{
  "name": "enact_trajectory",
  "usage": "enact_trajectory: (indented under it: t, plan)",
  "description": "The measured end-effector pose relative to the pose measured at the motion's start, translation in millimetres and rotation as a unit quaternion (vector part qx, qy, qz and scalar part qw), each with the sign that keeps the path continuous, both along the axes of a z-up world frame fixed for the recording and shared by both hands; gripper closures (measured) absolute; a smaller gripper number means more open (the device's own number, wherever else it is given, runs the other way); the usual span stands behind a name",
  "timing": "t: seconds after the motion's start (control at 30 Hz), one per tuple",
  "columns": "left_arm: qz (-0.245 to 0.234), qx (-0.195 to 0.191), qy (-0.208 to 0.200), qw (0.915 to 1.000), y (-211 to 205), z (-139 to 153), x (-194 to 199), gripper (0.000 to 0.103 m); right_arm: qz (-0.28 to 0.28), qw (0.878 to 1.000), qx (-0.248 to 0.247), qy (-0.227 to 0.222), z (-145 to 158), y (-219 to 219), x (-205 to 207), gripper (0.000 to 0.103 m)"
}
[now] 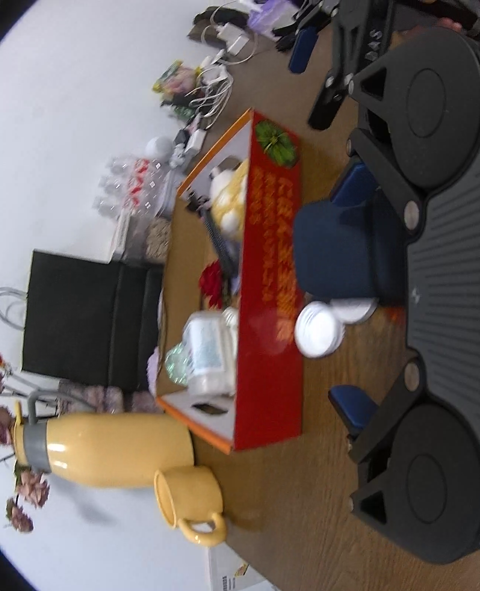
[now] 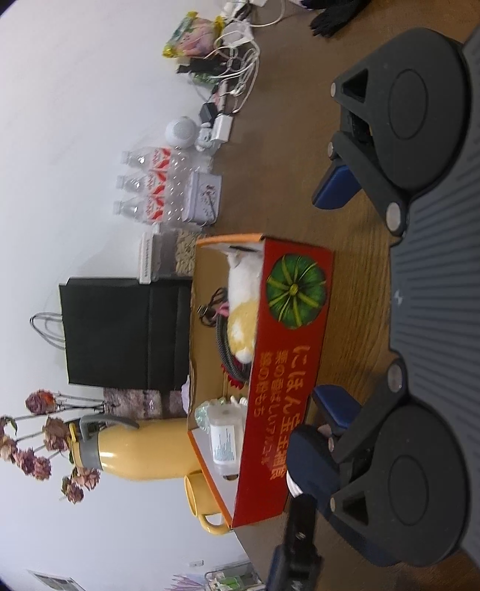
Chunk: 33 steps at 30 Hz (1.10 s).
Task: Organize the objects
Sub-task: 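Move the left tool back to the table and grasp the navy pouch, then hold the navy pouch in the left tool while the right tool grasps the yellow block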
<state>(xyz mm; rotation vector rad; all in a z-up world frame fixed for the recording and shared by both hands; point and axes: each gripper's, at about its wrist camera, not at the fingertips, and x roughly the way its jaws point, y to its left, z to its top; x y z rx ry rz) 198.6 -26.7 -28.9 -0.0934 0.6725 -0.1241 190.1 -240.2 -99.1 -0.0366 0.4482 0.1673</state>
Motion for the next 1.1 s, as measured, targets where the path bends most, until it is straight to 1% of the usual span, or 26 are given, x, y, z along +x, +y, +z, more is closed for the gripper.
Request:
enact_trajectory:
  t: [0.17,0.27,0.37,0.4,0.43,0.5,0.6,0.83,1.1]
  plan:
    - [-0.019,0.002,0.020,0.9996,-17.0,-5.2,2.9,0.000,-0.013,1.000,0.012,0.012,-5.0,-10.9,1.9,0.000]
    - [-0.021,0.000,0.030,0.9993,-23.7,-9.8,5.0,0.001,-0.015,1.000,0.015,0.016,-6.7,-14.0,1.9,0.000]
    - [-0.017,0.001,0.036,0.9992,-26.9,-13.4,5.6,0.009,-0.017,1.000,0.015,0.020,-8.4,-15.5,2.0,0.000]
    - [-0.018,-0.002,0.039,0.9991,-28.2,-14.8,6.4,0.013,-0.018,1.000,0.015,0.020,-8.7,-15.6,2.0,0.000]
    - [-0.019,-0.005,0.042,0.9989,-28.8,-16.4,6.8,0.022,-0.018,1.000,0.015,0.020,-8.9,-15.8,2.1,0.000]
    - [-0.014,-0.009,0.051,0.9986,-29.4,-18.4,7.8,0.034,-0.017,1.000,0.015,0.019,-9.1,-15.4,1.0,0.000]
    - [-0.008,-0.023,0.045,0.9987,-26.6,-16.4,5.5,0.039,-0.016,1.000,0.015,0.019,-9.1,-15.5,1.1,0.000]
    - [-0.006,-0.033,0.033,0.9989,-18.5,-4.0,-1.6,0.040,-0.021,0.999,0.019,0.024,-9.9,-17.2,2.6,0.000]
    - [0.012,-0.044,0.007,0.9989,7.8,16.2,-15.9,0.040,-0.032,0.999,0.022,0.031,-10.7,-19.7,5.0,0.000]
